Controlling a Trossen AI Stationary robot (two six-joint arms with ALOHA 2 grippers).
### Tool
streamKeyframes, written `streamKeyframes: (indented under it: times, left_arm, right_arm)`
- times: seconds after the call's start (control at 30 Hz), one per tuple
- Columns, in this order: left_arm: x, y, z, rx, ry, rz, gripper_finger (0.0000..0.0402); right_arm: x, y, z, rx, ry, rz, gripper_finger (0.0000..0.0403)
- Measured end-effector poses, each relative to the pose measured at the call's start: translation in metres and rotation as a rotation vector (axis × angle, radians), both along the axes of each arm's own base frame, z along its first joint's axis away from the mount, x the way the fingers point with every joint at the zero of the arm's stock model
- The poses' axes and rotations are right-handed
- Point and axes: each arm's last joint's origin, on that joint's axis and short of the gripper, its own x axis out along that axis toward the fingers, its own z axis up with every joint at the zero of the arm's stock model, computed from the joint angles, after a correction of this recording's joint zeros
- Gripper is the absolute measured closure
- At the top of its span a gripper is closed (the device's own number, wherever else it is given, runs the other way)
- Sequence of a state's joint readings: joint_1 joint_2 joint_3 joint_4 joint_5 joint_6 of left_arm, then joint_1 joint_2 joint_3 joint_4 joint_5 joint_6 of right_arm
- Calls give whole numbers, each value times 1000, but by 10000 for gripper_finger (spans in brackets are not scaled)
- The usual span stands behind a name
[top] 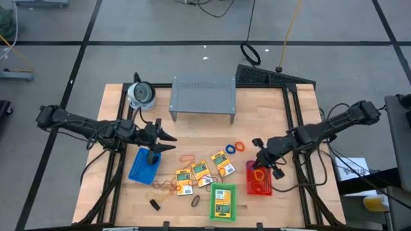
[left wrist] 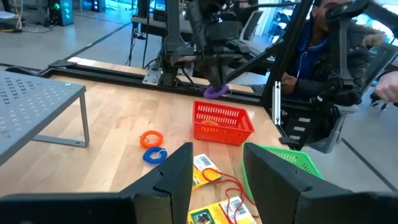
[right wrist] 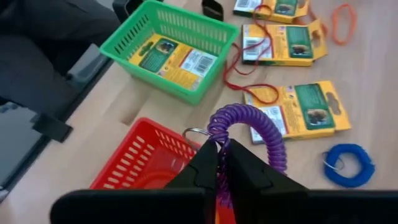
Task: Pick & Place Office Desk Supplies
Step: Put the violet spring keychain into the red bin, then put the orange spring keychain into the red bin
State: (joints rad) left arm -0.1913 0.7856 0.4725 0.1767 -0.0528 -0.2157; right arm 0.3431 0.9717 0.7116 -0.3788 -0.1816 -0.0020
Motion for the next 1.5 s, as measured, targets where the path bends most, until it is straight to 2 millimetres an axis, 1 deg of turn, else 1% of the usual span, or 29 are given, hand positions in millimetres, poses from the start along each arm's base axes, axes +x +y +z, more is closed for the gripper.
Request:
streamKeyframes:
  times: [0.1, 0.3, 0.43, 0.53, 0.67, 0.87, 1.0, 1.13, 1.27, 1.4, 1.5]
  left_arm:
    - [0, 0, 1, -3, -15, 0, 250]
    - [0, 0, 2, -4, -19, 0, 250]
    - [0, 0, 2, -4, -19, 0, 250]
    - [0, 0, 2, -4, -19, 0, 250]
    - [0, 0, 2, -3, -19, 0, 250]
    - [0, 0, 2, -3, -19, 0, 250]
    - [0, 0, 2, -3, -19, 0, 250]
    - [0, 0, 2, -3, -19, 0, 250]
    - [0, 0, 2, -3, -19, -1, 250]
    - [0, 0, 2, -3, -22, -1, 250]
    - [0, 0, 3, -4, -28, -1, 250]
  right_arm:
    - [-6, 0, -10, 15, 31, -14, 394]
    - [-17, -4, -43, 40, 157, -78, 393]
    - [-21, -6, -59, 77, 187, -123, 388]
    - [-21, -6, -66, 114, 184, -149, 370]
    - [-23, -4, -71, 135, 168, -146, 330]
    - [-23, -1, -70, 168, 171, -141, 279]
    - [-23, 5, -63, 211, 114, -93, 267]
    - [-21, 11, -49, 262, -23, -44, 269]
    - [-19, 12, -34, 289, -186, -5, 272]
    - [-13, 10, -21, 268, -372, -13, 272]
    - [-6, 8, -10, 301, -510, -14, 273]
